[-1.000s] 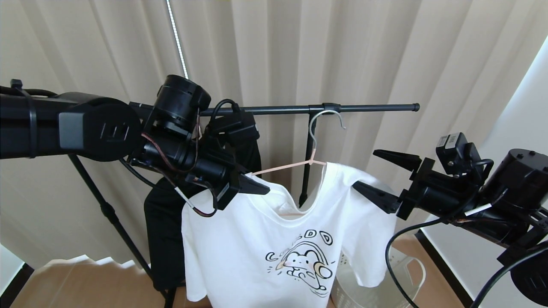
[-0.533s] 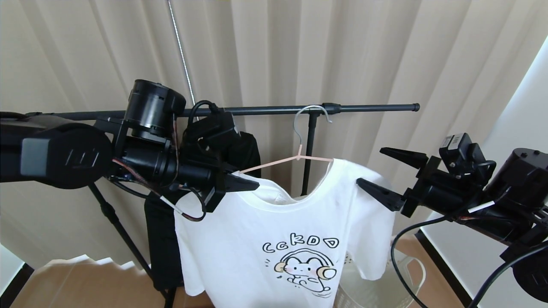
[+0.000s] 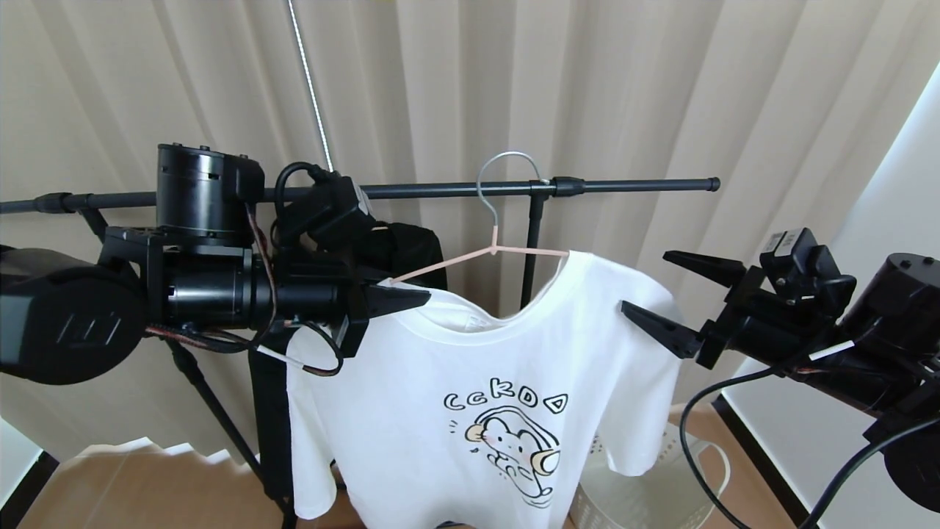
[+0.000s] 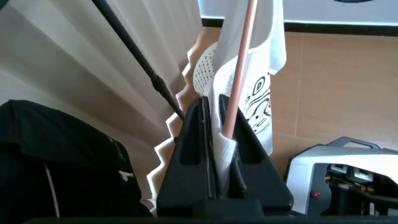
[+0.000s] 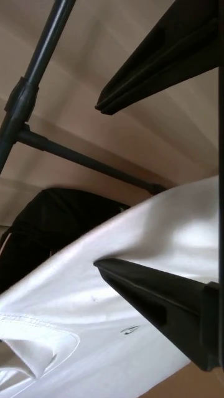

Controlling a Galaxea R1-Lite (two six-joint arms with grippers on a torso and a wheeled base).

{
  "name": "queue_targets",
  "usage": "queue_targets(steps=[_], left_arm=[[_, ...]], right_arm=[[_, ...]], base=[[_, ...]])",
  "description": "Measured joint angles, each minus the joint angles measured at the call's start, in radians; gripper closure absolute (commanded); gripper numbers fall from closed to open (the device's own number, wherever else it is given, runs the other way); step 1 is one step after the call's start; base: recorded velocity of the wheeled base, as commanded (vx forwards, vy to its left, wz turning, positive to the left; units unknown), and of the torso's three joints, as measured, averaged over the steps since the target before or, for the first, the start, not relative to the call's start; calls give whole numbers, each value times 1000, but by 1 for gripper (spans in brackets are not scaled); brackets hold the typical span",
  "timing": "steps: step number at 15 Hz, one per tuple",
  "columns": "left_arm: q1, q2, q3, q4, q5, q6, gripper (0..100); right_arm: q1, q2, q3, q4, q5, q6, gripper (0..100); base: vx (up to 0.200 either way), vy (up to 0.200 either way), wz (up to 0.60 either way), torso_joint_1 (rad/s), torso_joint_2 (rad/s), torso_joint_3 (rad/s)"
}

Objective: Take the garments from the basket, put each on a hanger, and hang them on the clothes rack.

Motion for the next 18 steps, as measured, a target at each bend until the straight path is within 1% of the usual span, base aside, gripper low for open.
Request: queue_targets(steps=[2, 3, 6, 10, 13, 15, 16, 18], left_arm=[[1, -11, 36, -70, 1, -46, 100], [1, -18, 48, -89, 1, -61, 100], [9, -37, 66, -92, 3, -63, 100], [22, -54, 73, -93, 4, -70, 100], [26, -63, 73, -92, 4, -70, 100], [26, -69, 73, -92, 4, -70, 100], [26, -71, 73, -92, 4, -70, 100], [26, -76, 78, -92, 4, -70, 100]], right_arm=[[-10, 2, 1, 0, 0, -23, 0], [-17, 6, 1, 0, 0, -46, 0], [-43, 24, 0, 0, 0, -94, 0], [-74, 48, 4, -2, 1, -193, 0], [-80, 56, 14, -2, 3, -239, 0], [-83, 65, 15, -2, 3, -243, 0], [-84, 70, 16, -2, 2, -249, 100], [-87, 76, 15, -2, 3, -255, 100]], base=[[0, 0, 0, 0, 0, 0], [0, 0, 0, 0, 0, 0], [0, 0, 0, 0, 0, 0], [0, 0, 0, 0, 0, 0], [0, 0, 0, 0, 0, 0], [0, 0, 0, 0, 0, 0], [0, 0, 0, 0, 0, 0], [0, 0, 0, 0, 0, 0]])
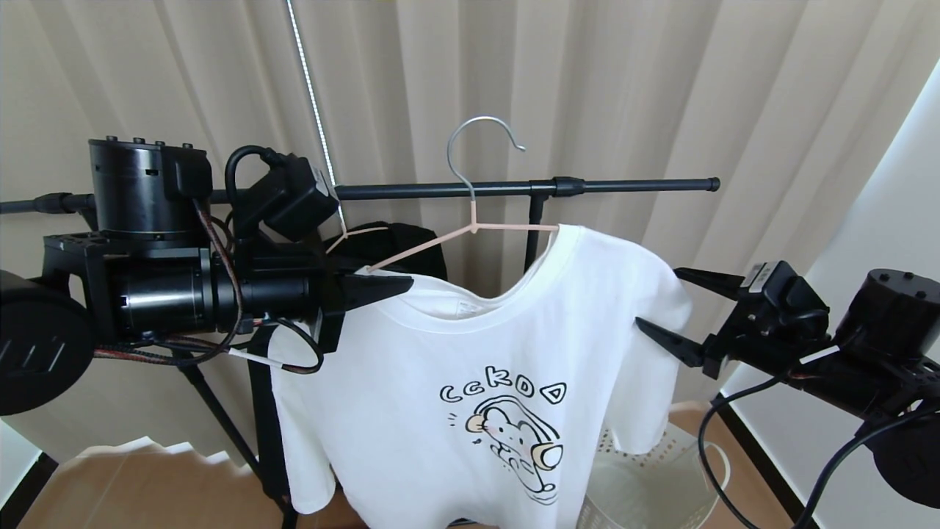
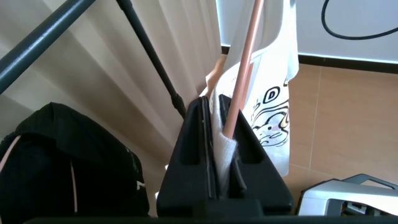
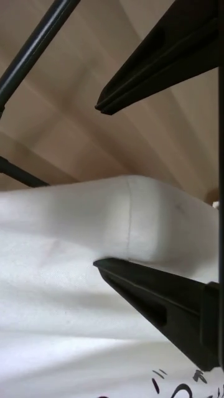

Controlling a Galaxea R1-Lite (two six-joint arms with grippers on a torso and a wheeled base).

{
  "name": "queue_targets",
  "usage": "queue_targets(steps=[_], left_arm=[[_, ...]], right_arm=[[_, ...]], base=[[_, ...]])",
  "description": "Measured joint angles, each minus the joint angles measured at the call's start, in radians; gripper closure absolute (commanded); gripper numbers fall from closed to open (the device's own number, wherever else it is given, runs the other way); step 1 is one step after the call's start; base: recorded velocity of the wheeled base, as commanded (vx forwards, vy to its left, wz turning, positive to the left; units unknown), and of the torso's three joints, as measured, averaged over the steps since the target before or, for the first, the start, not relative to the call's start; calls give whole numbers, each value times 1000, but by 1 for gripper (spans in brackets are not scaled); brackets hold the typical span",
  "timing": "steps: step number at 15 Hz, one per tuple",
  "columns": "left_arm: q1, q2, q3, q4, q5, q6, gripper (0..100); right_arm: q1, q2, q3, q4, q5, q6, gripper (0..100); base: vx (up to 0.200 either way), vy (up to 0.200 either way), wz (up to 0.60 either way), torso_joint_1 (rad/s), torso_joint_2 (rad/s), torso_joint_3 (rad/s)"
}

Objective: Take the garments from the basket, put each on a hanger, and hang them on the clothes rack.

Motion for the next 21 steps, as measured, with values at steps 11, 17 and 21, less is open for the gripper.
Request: queue_targets(steps=[11, 17, 21], left_arm=[[29, -55, 50, -1, 0, -29, 100], [29, -51, 51, -1, 0, -36, 100], [34, -42, 51, -1, 26, -57, 100]], right_arm=[[-69, 71, -61, 8, 1, 1, 100], [-63, 39, -57, 80, -1, 3, 0], [-62, 25, -57, 73, 1, 3, 0]], base=[[0, 0, 0, 0, 0, 0], [0, 0, 0, 0, 0, 0], [0, 0, 0, 0, 0, 0]])
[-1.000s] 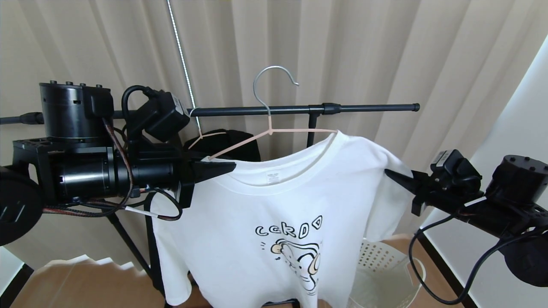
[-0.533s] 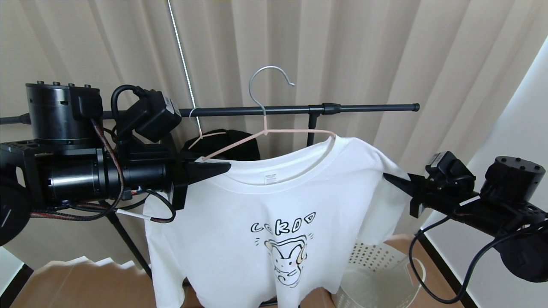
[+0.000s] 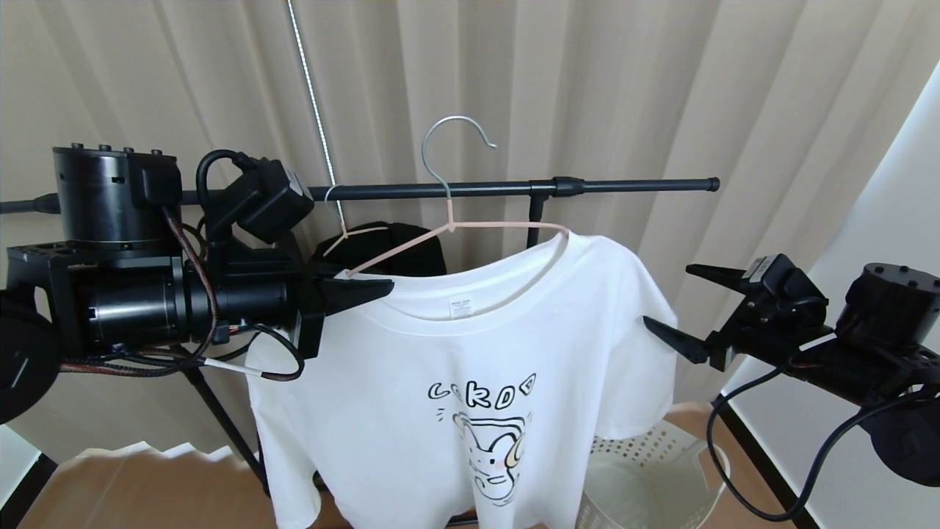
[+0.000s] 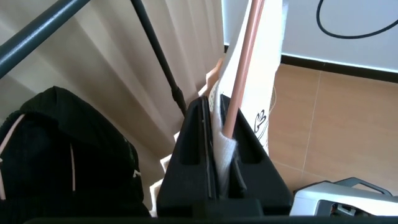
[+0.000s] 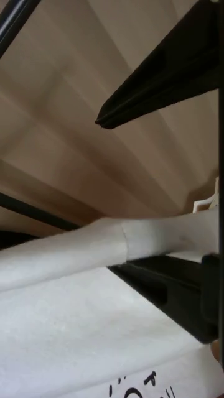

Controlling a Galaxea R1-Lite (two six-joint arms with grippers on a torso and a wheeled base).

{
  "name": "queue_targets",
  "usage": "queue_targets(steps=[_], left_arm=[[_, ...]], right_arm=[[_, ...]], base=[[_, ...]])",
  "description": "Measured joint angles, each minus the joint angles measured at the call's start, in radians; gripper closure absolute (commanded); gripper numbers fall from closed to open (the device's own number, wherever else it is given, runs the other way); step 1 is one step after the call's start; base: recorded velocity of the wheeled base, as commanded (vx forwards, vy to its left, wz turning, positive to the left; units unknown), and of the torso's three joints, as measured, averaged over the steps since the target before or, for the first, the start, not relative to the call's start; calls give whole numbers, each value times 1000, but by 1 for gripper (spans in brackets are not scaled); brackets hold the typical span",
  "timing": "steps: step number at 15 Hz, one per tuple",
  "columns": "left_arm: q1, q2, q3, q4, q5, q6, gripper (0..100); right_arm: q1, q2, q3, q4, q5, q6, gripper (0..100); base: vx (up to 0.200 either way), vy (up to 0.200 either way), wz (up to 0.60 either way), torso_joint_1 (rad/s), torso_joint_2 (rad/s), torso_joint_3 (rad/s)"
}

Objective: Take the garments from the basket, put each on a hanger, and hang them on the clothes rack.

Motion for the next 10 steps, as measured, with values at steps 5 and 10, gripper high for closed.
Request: queue_targets(steps=[5, 10], left_arm=[[17, 37, 14, 0, 60, -10, 100], [21, 70, 51, 0, 129, -56, 100]], right_arm=[[0, -15, 0, 0, 0, 0, 0], [0, -17, -1, 0, -3, 0, 0]], base=[[0, 0, 0, 0, 0, 0], [0, 0, 0, 0, 0, 0]])
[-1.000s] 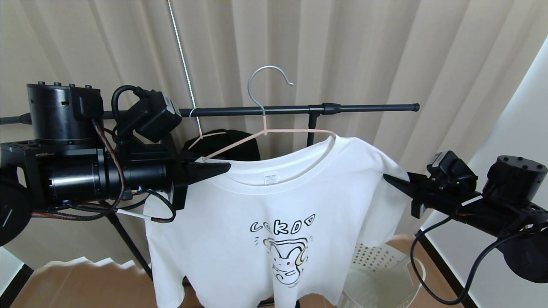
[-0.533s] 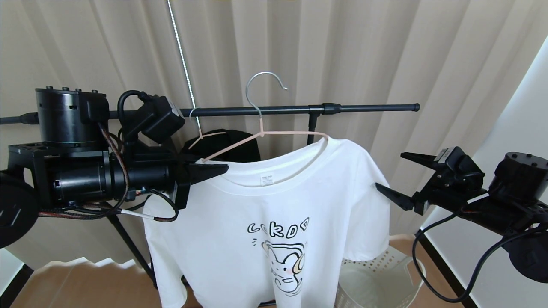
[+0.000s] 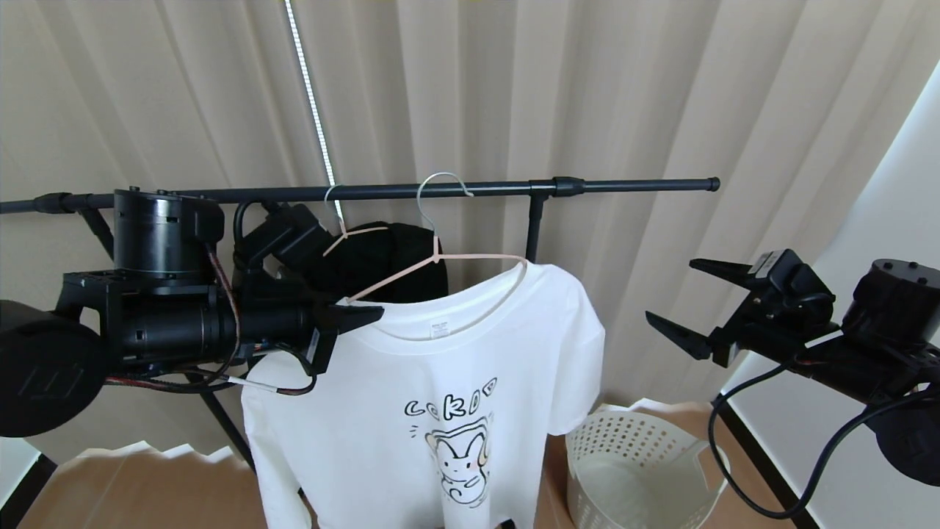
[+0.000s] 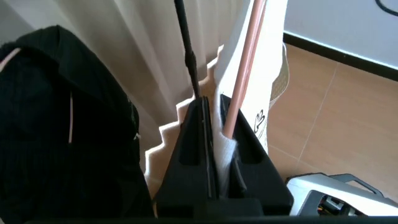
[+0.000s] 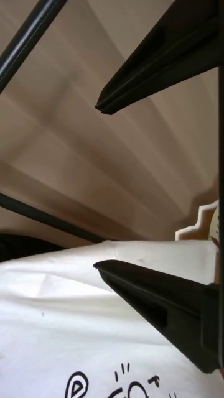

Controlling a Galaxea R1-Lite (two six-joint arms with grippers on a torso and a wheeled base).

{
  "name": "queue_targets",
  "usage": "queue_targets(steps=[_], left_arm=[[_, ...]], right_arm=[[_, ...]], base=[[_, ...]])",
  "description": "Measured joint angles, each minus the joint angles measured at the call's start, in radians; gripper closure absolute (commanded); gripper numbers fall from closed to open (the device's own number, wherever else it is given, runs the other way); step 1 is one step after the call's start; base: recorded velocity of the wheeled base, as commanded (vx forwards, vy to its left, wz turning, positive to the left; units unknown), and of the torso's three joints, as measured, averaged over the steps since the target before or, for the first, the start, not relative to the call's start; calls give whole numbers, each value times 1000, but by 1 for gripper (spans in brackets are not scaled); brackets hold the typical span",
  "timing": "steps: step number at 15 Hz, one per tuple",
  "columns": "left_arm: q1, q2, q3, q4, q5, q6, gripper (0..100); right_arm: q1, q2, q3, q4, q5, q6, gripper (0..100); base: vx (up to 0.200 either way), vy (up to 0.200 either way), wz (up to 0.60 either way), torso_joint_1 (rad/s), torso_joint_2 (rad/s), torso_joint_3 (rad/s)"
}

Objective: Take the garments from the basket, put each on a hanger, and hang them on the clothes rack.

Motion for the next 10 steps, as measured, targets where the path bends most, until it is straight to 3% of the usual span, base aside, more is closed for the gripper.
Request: queue_targets(steps=[5, 10], left_arm=[[10, 20, 60, -11, 20, -2, 100], [15, 43, 177, -181, 63, -75, 100]], right_arm=[[0, 0, 0, 0, 0, 0, 0], [0, 0, 1, -1, -1, 0, 0]], base=[[0, 0, 0, 0, 0, 0], [0, 0, 0, 0, 0, 0]])
